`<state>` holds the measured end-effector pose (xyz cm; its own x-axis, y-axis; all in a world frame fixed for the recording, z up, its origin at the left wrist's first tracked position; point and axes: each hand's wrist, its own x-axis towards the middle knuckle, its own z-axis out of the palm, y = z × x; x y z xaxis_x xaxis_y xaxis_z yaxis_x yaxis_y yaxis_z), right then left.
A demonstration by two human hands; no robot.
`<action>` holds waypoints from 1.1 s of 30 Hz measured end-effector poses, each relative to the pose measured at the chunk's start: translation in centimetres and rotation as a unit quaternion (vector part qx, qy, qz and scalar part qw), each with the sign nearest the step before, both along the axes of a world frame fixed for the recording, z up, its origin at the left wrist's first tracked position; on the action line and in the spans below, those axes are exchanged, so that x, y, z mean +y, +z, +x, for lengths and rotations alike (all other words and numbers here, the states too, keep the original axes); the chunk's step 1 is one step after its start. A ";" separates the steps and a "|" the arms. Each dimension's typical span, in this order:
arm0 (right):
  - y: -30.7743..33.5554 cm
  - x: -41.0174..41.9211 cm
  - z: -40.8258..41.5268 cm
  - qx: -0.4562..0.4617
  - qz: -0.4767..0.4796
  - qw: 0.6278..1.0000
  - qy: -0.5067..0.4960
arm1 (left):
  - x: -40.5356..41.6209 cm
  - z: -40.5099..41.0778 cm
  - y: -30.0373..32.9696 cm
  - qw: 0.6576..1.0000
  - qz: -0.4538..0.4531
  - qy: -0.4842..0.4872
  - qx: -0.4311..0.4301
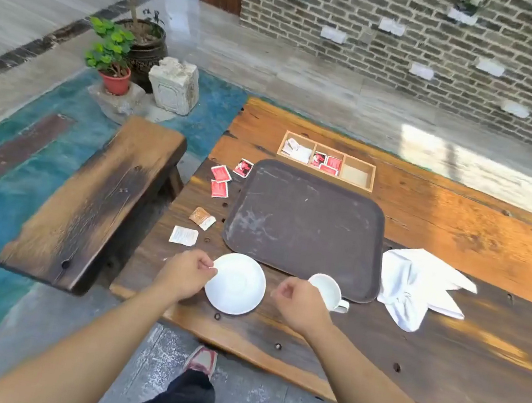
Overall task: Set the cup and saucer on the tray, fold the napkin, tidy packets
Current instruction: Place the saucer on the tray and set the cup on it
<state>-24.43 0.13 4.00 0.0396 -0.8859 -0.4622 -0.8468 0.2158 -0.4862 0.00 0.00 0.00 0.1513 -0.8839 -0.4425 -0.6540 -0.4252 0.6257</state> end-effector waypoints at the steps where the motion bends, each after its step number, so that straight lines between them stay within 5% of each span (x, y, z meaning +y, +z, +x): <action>1: -1.1 -0.5 0.5 -0.006 0.016 1.000 -0.014 | -0.5 0.5 -0.9 1.000 0.006 0.010 0.013; 7: -5.6 -2.5 3.2 -0.007 0.100 0.990 -0.097 | -2.1 2.0 -5.2 0.994 0.067 0.054 0.062; 16: -9.0 -3.5 4.7 -0.033 0.157 0.961 -0.226 | -3.6 2.6 -7.8 0.984 0.126 -0.010 0.125; 20: -9.3 -3.5 5.0 -0.083 0.167 0.943 -0.276 | -3.7 2.7 -7.4 0.963 0.167 0.051 0.207; 33: -6.3 -6.7 5.3 -0.144 0.144 0.939 -0.277 | -5.6 3.3 -5.3 0.940 0.134 0.133 0.285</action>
<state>-19.08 -6.59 -2.29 -0.2299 -0.6470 -0.7271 -0.4082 0.7423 -0.5314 3.28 -5.63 -5.34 0.0207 -0.6931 -0.7205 -0.0931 -0.7189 0.6889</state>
